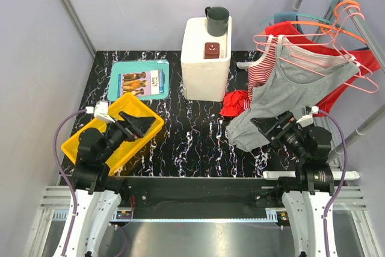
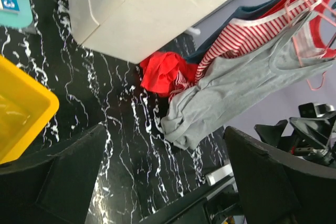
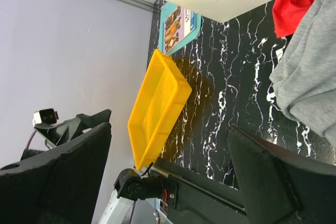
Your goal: Remove the tank top from the hanger
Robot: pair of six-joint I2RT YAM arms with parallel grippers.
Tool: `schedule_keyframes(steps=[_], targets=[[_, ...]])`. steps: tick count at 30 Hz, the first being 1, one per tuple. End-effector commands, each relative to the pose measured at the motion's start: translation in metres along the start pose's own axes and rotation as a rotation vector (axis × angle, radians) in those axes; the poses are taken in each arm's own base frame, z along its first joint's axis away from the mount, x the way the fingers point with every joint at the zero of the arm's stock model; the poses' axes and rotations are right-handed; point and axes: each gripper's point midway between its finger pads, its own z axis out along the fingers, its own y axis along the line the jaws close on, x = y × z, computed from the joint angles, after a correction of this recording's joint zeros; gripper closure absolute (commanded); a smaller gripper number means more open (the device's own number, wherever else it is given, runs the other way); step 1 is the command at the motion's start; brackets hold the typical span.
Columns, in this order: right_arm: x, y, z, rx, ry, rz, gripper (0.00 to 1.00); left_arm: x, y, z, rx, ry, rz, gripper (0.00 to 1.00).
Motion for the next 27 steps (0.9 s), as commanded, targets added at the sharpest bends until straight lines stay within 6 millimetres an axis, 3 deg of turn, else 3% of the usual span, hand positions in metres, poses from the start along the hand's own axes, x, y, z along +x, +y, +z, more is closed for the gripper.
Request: schedule_keyframes(steps=[1, 7, 13, 18, 20, 21, 23, 24, 26, 27], targets=[[0.000, 0.031, -0.017, -0.079, 0.003, -0.093, 0.00, 0.012, -0.010, -0.005, 0.023, 0.117, 0.028, 0.01], [-0.004, 0.080, -0.028, -0.247, 0.043, -0.303, 0.00, 0.017, -0.036, 0.002, 0.188, 0.182, 0.025, 0.01], [-0.011, 0.106, -0.027, -0.279, 0.158, -0.413, 0.00, 0.026, -0.047, 0.002, 0.282, 0.241, 0.019, 0.01], [-0.014, 0.131, -0.035, -0.282, 0.228, -0.395, 0.00, 0.026, -0.051, 0.001, 0.311, 0.249, 0.043, 0.01], [-0.015, 0.131, -0.040, -0.232, 0.223, -0.385, 0.00, 0.026, -0.058, 0.001, 0.351, 0.262, 0.053, 0.01], [-0.019, 0.142, -0.046, -0.233, 0.202, -0.403, 0.00, 0.024, -0.062, 0.001, 0.371, 0.262, 0.060, 0.01], [-0.026, 0.146, -0.053, -0.181, 0.160, -0.405, 0.00, 0.019, -0.078, -0.001, 0.454, 0.257, 0.084, 0.01], [-0.035, 0.163, -0.060, -0.187, 0.124, -0.432, 0.00, 0.018, -0.084, -0.002, 0.482, 0.259, 0.094, 0.01], [-0.046, 0.165, -0.064, -0.114, 0.079, -0.429, 0.00, 0.012, -0.098, -0.001, 0.525, 0.246, 0.117, 0.01], [-0.057, 0.179, -0.070, -0.105, 0.033, -0.449, 0.00, 0.017, -0.107, -0.002, 0.557, 0.266, 0.123, 0.01]])
